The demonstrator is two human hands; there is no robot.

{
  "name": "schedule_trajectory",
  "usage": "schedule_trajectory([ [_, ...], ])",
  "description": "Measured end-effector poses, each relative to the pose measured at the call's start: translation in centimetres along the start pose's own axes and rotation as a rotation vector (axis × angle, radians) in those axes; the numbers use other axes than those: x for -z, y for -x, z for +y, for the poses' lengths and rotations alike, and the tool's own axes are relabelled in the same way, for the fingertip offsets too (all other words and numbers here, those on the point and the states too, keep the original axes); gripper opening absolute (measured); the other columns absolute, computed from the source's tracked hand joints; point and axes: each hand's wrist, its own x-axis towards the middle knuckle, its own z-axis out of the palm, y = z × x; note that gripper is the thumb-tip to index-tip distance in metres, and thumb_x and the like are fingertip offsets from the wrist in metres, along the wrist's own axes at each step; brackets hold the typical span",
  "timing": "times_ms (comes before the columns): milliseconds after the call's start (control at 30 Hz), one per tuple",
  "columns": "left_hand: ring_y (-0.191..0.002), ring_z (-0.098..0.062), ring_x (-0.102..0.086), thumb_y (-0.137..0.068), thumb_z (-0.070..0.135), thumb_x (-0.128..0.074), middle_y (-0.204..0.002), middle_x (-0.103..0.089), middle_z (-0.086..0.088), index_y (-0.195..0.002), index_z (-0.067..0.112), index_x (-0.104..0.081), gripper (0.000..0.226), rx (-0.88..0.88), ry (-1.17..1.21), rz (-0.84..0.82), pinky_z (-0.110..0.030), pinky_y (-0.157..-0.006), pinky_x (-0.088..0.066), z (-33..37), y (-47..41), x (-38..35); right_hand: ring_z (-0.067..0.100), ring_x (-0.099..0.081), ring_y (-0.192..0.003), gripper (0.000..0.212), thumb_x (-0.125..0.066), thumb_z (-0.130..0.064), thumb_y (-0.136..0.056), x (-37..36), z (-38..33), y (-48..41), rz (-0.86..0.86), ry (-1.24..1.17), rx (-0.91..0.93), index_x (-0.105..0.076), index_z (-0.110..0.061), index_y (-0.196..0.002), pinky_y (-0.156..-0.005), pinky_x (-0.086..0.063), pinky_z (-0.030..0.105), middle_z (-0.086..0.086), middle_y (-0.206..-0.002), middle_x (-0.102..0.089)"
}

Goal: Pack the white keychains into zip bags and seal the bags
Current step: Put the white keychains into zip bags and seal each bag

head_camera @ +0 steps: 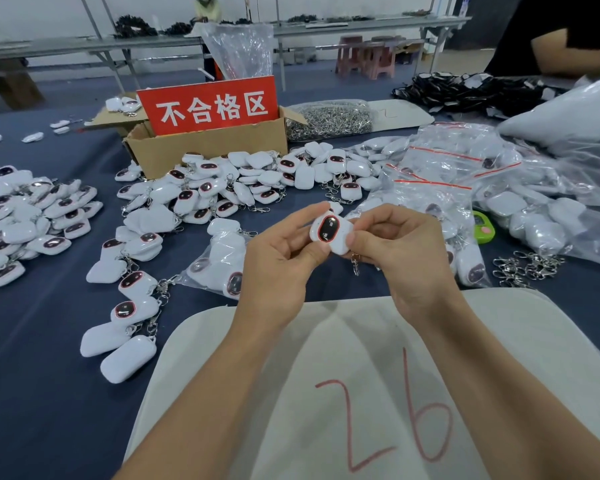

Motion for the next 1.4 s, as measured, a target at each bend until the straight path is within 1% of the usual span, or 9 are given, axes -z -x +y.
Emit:
schedule_trajectory([
  [133,-0.105,-0.012,-0.074,-0.088,0.000,-0.075,-0.108,-0.079,0.007,-0.119,0.028,-0.074,0.042,-0.048,-0.099,0.008,-0.027,-0.092,-0.058,0.3,0.6,0.0,0.024,-0.072,-0.072,0.020,-0.078,0.005,-0.082,0.2,0.2,0.0,-0.062,0.090,-0.064,-0.073,-0.013,-0.084,-0.074,-0.059,0.036,0.013,-0.080,-0.077],
  [233,-0.093,0.003,-0.073,-0.085,0.006,-0.078,-0.096,-0.076,0.026,-0.110,0.053,-0.073,0.053,-0.082,-0.339,0.072,-0.016,-0.082,-0.056,0.3,1.4,-0.4,0.036,-0.074,-0.082,0.022,-0.075,0.002,-0.083,0.0,0.5,0.3,-0.170,0.307,-0.054,-0.075,-0.016,-0.097,-0.083,-0.059,0.048,0.009,-0.089,-0.079],
  [367,-0.090,0.005,-0.061,-0.080,0.039,-0.082,-0.088,-0.070,0.032,-0.121,0.053,-0.066,0.045,-0.038,-0.869,0.297,-0.024,-0.081,-0.047,0.9,1.0,0.8,0.017,-0.065,-0.053,0.012,-0.074,-0.007,-0.083,0.3,0.8,-0.1,0.055,0.370,-0.071,-0.075,-0.019,-0.084,-0.056,-0.053,0.030,0.007,-0.067,-0.075],
  [500,-0.092,-0.012,-0.060,-0.077,0.053,-0.075,-0.083,-0.066,0.018,-0.103,0.049,-0.072,0.026,0.095,-1.265,0.170,-0.031,-0.067,-0.036,1.2,0.7,2.7,0.016,-0.059,-0.044,0.007,-0.070,-0.008,-0.085,0.3,1.2,-0.4,0.075,0.397,-0.182,-0.069,-0.014,-0.089,-0.045,-0.046,0.024,0.010,-0.061,-0.071],
  [767,-0.069,-0.012,-0.050,-0.087,0.023,-0.067,-0.067,-0.055,0.007,-0.084,0.029,-0.076,0.011,-0.180,-0.930,0.253,-0.030,-0.064,-0.040,0.3,0.9,2.2,0.018,-0.061,-0.048,0.007,-0.071,-0.012,-0.089,-2.5,1.8,1.0,-0.163,0.389,-0.209,-0.077,-0.014,-0.087,-0.047,-0.046,0.024,0.008,-0.065,-0.073],
  [967,-0.071,-0.006,-0.054,-0.089,0.031,-0.063,-0.071,-0.057,0.013,-0.110,0.042,-0.076,0.027,-0.182,-0.806,0.264,-0.027,-0.068,-0.045,0.2,0.9,2.2,0.025,-0.072,-0.114,0.051,-0.043,0.013,-0.094,-3.0,1.6,1.1,-0.459,0.058,-0.257,-0.067,-0.018,-0.128,-0.094,-0.060,0.039,-0.004,-0.126,-0.074],
  [1133,-0.070,-0.019,-0.058,-0.083,0.045,-0.053,-0.059,-0.049,0.010,-0.103,0.044,-0.066,0.023,-0.020,-1.309,0.118,-0.025,-0.051,-0.022,0.2,1.2,2.3,0.017,-0.077,-0.091,0.053,-0.044,0.024,-0.090,-2.9,1.8,1.0,-0.159,0.135,-0.234,-0.071,-0.014,-0.116,-0.070,-0.059,0.022,0.003,-0.118,-0.076],
  [1267,-0.066,-0.020,-0.054,-0.094,0.054,-0.039,-0.060,-0.057,0.006,-0.097,0.035,-0.071,0.037,0.000,-1.134,0.114,-0.038,-0.062,-0.045,0.0,1.3,2.4,0.006,-0.073,-0.080,0.041,-0.061,0.004,-0.087,-1.1,0.8,0.6,0.204,0.562,0.114,-0.076,-0.031,-0.101,-0.076,-0.055,0.015,-0.019,-0.096,-0.076],
  [1400,-0.058,-0.016,-0.046,-0.094,0.042,-0.052,-0.053,-0.049,0.008,-0.097,0.037,-0.073,0.021,-0.017,-1.004,0.147,-0.030,-0.055,-0.037,-0.3,1.4,2.1,0.030,-0.053,-0.133,0.048,-0.067,-0.033,-0.094,3.4,-0.2,-1.6,0.486,1.086,0.114,-0.060,-0.020,-0.140,-0.116,-0.036,0.044,0.008,-0.131,-0.068],
])
